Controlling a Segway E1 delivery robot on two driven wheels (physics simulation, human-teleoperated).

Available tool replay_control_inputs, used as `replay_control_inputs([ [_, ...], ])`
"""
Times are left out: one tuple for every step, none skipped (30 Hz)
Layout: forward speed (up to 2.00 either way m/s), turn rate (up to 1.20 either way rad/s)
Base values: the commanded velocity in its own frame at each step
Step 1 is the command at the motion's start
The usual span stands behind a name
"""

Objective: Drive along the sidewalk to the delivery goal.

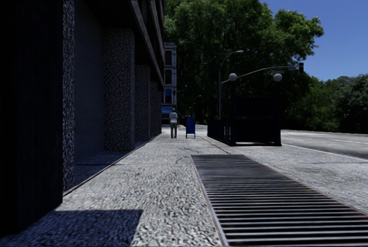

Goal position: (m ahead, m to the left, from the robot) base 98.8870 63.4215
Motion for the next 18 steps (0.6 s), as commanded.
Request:
replay_control_inputs([
  [2.0,0.0],
  [2.0,0.0],
  [2.0,0.0],
  [2.0,0.0],
  [2.0,0.0],
  [2.0,0.0],
  [2.0,0.0],
  [2.0,0.0],
  [2.0,0.01],
  [2.0,0.15],
  [2.0,0.15],
  [2.0,0.23],
  [2.0,0.27],
  [2.0,0.3],
  [2.0,0.3],
  [2.0,0.31],
  [2.0,0.31],
  [2.0,0.31],
])
